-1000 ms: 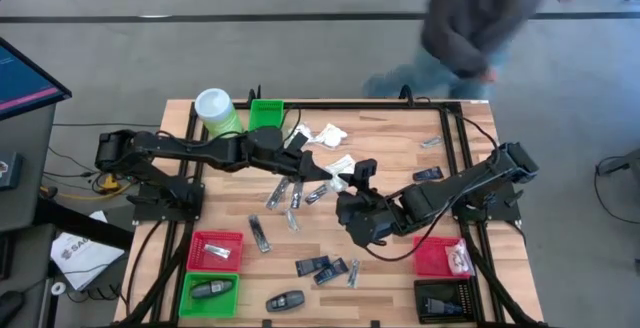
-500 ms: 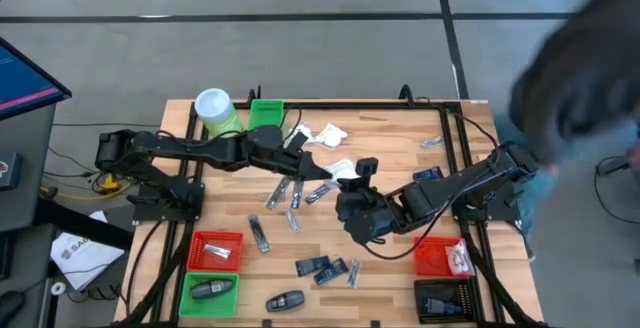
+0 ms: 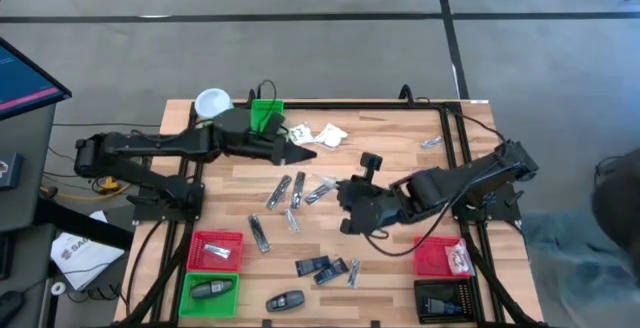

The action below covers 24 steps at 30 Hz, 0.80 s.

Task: Pick & Place Travel size toiletries
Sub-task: Put the cotton pack into the right red bin

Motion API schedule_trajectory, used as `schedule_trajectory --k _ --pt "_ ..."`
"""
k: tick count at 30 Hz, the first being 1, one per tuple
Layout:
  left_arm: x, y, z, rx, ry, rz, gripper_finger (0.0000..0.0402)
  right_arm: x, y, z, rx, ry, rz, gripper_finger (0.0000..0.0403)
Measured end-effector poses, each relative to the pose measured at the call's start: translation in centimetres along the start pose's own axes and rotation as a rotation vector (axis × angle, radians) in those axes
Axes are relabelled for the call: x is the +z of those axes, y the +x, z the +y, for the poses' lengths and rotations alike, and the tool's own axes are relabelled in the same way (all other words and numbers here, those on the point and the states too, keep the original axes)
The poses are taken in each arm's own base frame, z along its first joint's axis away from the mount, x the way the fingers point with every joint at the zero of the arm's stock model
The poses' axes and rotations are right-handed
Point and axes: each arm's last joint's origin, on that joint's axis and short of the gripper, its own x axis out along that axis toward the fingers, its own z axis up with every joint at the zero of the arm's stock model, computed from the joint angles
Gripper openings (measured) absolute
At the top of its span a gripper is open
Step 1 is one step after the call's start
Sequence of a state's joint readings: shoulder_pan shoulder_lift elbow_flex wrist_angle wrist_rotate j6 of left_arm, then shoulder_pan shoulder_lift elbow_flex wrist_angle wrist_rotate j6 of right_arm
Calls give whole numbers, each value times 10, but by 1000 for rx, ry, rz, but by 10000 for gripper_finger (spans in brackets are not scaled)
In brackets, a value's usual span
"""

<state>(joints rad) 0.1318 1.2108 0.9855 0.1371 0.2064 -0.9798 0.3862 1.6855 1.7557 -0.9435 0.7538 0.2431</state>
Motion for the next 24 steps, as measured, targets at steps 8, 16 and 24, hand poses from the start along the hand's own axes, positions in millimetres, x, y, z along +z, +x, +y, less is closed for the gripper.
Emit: schedule_trajectory --k 8,16,24 --pt "-7 -19 -16 -15 377 19 170 28 -13 -39 199 217 46 1" --pt "-30 -15 -21 -14 642 117 184 37 -10 -60 425 307 104 1" --pt "-42 -7 -21 29 673 135 219 38 -4 -69 450 333 108 0"
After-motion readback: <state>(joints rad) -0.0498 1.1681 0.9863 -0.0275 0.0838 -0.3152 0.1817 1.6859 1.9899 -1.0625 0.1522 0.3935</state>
